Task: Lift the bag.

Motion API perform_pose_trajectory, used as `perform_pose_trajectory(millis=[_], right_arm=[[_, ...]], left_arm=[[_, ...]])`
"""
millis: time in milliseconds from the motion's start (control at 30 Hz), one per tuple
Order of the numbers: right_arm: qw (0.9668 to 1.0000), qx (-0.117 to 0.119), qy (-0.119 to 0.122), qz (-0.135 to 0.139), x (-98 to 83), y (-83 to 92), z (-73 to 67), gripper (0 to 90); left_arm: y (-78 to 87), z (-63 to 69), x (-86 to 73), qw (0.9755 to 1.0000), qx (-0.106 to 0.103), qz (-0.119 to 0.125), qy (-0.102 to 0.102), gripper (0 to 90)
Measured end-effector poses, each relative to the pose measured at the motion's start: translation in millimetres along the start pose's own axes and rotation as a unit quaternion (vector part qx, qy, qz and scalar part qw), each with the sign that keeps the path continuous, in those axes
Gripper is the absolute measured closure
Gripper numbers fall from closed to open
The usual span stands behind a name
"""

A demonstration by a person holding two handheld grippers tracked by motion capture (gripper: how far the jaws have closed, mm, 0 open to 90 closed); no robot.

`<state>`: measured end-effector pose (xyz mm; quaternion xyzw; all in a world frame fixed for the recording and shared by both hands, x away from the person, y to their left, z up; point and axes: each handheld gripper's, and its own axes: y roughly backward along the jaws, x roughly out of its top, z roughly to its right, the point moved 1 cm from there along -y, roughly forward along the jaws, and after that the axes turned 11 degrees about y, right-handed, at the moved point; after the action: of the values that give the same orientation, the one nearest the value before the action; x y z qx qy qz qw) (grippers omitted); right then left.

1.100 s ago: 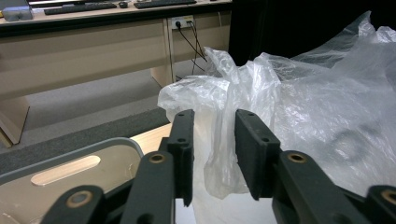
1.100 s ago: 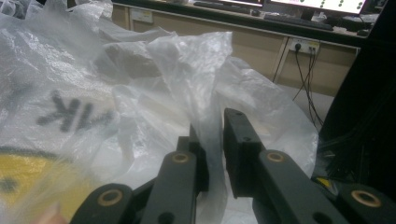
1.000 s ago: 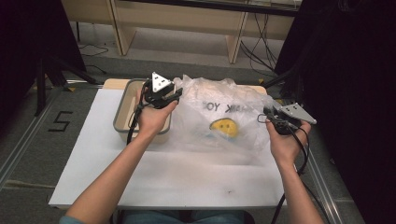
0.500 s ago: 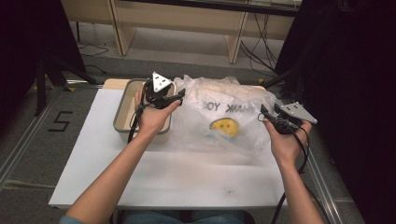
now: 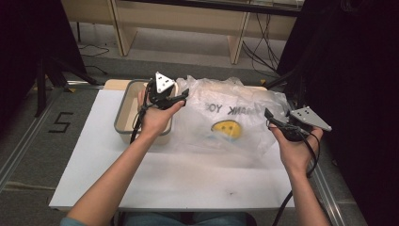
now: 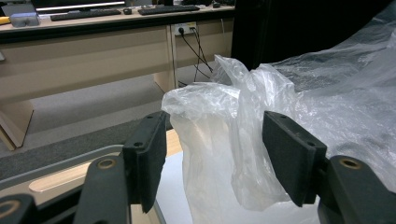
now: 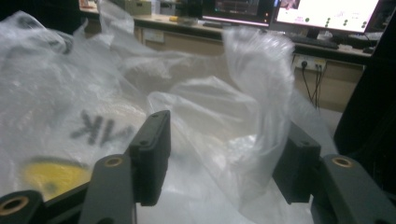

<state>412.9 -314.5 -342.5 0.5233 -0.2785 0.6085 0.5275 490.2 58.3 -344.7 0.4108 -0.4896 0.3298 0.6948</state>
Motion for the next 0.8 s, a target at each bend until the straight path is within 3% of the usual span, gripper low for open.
perform_pose_trajectory(millis=[200, 333, 800], right_arm=[[0.9991, -0.028, 0.003, 0.033, 8.6, 10.1, 4.7, 33.4], [0.9980, -0.051, 0.003, 0.036, 9.1, 12.5, 7.6, 27.4], [0.9986, -0.049, -0.006, 0.018, -6.7, 19.6, 15.1, 25.2]], left_arm=[[-3.3, 1.5, 3.9, 1.0000, 0.003, 0.006, 0.003, 40.5], [-2.8, 1.0, 6.3, 0.9999, 0.002, 0.009, 0.006, 39.9], [19.7, -4.0, 13.1, 0.9996, -0.014, 0.012, 0.023, 32.2]])
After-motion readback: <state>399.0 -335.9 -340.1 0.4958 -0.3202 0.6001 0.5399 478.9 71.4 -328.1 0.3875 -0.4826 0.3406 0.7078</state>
